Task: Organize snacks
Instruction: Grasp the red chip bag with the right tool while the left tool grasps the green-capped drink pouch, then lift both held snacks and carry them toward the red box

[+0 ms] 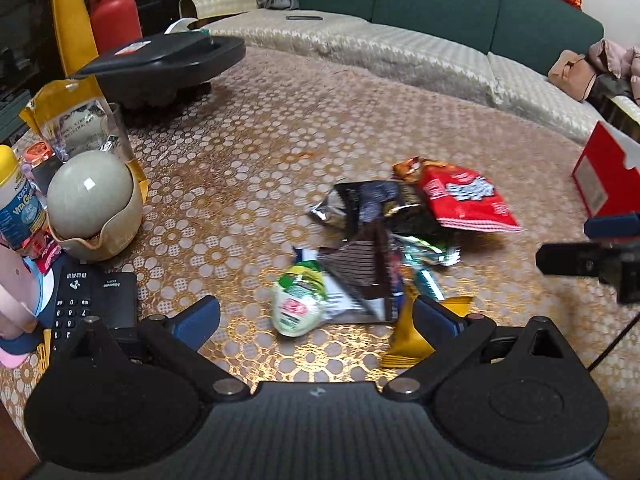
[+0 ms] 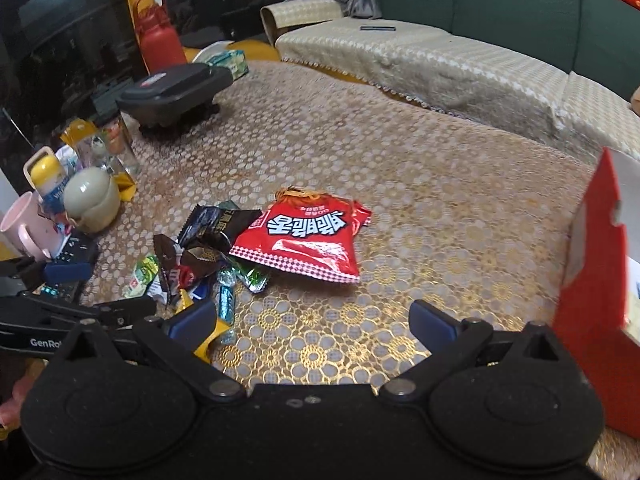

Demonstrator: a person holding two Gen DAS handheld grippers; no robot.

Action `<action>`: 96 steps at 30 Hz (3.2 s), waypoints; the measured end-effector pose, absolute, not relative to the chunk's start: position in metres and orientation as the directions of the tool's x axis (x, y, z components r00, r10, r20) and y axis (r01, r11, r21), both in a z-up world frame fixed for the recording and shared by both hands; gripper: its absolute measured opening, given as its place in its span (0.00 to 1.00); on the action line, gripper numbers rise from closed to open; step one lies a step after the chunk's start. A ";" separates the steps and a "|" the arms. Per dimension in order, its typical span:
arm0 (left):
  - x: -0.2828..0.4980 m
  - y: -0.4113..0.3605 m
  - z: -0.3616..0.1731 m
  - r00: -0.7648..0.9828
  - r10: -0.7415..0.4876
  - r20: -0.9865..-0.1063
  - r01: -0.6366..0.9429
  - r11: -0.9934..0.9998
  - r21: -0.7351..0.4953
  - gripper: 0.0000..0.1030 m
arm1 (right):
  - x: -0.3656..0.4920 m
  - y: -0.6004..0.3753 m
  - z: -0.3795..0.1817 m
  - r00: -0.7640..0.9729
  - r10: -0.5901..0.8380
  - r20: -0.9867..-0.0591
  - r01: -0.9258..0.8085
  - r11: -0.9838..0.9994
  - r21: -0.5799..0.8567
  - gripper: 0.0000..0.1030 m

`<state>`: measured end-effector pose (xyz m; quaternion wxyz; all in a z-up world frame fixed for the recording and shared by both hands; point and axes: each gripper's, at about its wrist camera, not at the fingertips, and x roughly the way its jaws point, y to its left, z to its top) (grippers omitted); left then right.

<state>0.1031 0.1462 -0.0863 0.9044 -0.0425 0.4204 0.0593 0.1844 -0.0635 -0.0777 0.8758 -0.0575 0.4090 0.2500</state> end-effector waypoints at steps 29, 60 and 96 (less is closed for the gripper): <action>0.128 0.184 -0.109 0.598 -0.104 -0.795 -0.094 0.976 -0.198 0.62 | 0.278 -0.004 -0.113 0.523 0.288 -0.803 -0.306 0.942 0.138 0.90; 0.094 0.177 -0.098 0.581 -0.105 -0.807 -0.131 0.967 -0.221 0.49 | 0.205 -0.049 -0.087 0.531 0.390 -0.752 -0.356 0.908 0.220 0.71; 0.083 0.088 -0.034 0.650 -0.081 -0.756 -0.002 0.994 -0.107 0.33 | 0.139 -0.144 -0.032 0.627 0.376 -0.683 -0.296 0.925 0.237 0.71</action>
